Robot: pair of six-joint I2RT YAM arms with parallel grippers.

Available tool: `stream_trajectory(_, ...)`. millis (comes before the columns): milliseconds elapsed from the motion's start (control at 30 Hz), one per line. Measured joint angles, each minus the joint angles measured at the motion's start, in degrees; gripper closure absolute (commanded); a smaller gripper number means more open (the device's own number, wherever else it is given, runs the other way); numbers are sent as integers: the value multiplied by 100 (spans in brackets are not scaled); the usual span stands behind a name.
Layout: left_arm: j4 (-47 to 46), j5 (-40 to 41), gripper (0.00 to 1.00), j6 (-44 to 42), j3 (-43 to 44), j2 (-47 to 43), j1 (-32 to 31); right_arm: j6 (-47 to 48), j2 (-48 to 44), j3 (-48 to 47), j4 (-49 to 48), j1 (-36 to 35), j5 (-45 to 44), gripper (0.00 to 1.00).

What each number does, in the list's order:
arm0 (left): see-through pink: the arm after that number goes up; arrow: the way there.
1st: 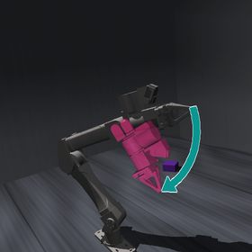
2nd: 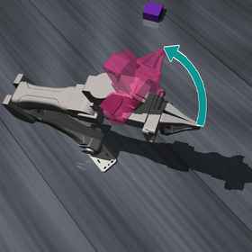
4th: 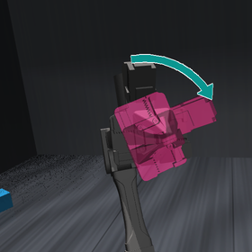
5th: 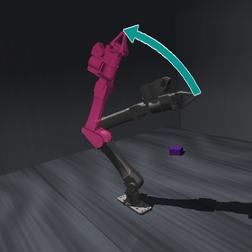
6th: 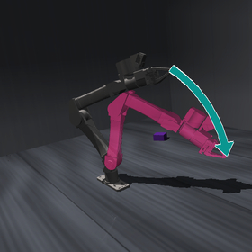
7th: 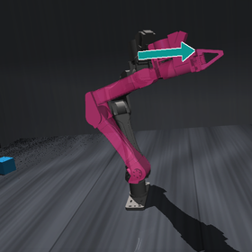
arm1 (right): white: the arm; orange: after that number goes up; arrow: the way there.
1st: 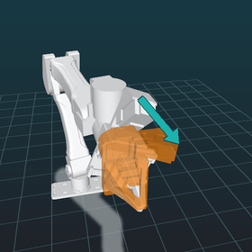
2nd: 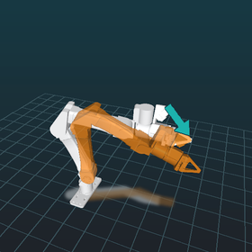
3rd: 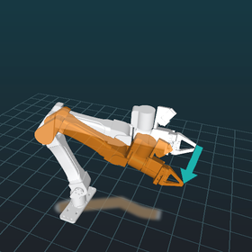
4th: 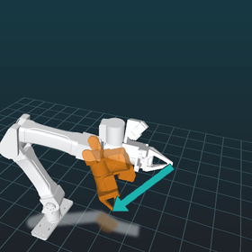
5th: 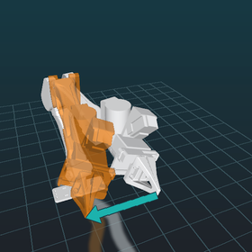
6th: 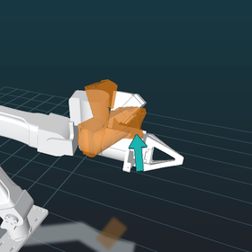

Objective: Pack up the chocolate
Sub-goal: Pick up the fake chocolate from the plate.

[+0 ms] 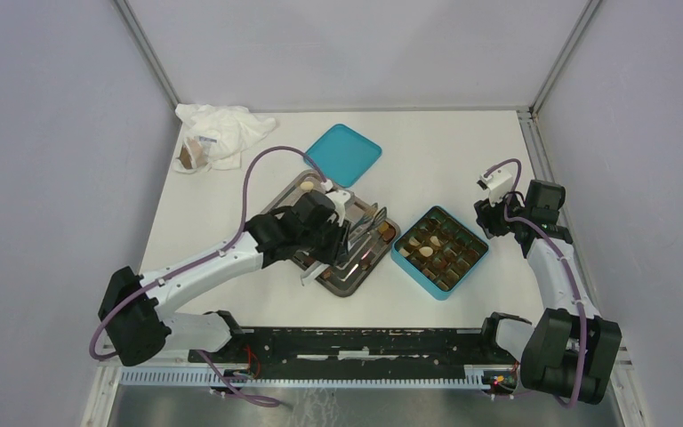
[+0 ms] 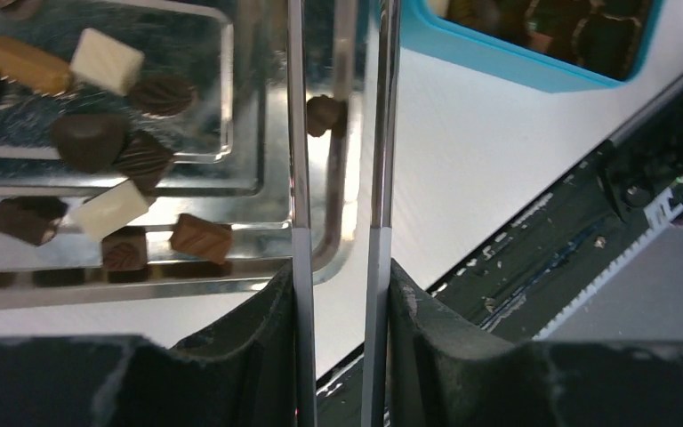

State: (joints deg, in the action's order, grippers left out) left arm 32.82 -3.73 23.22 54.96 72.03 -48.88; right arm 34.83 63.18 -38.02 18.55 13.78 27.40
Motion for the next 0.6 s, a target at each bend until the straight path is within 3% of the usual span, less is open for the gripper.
stream_trajectory(267, -743, -420, 98, 4, 0, 181, -745, 0, 15, 0, 2, 0, 0, 42)
stream_trajectory(600, -1239, -461, 98, 7, 415, 1327, -1539, 0, 15, 0, 0, 0, -4, 42)
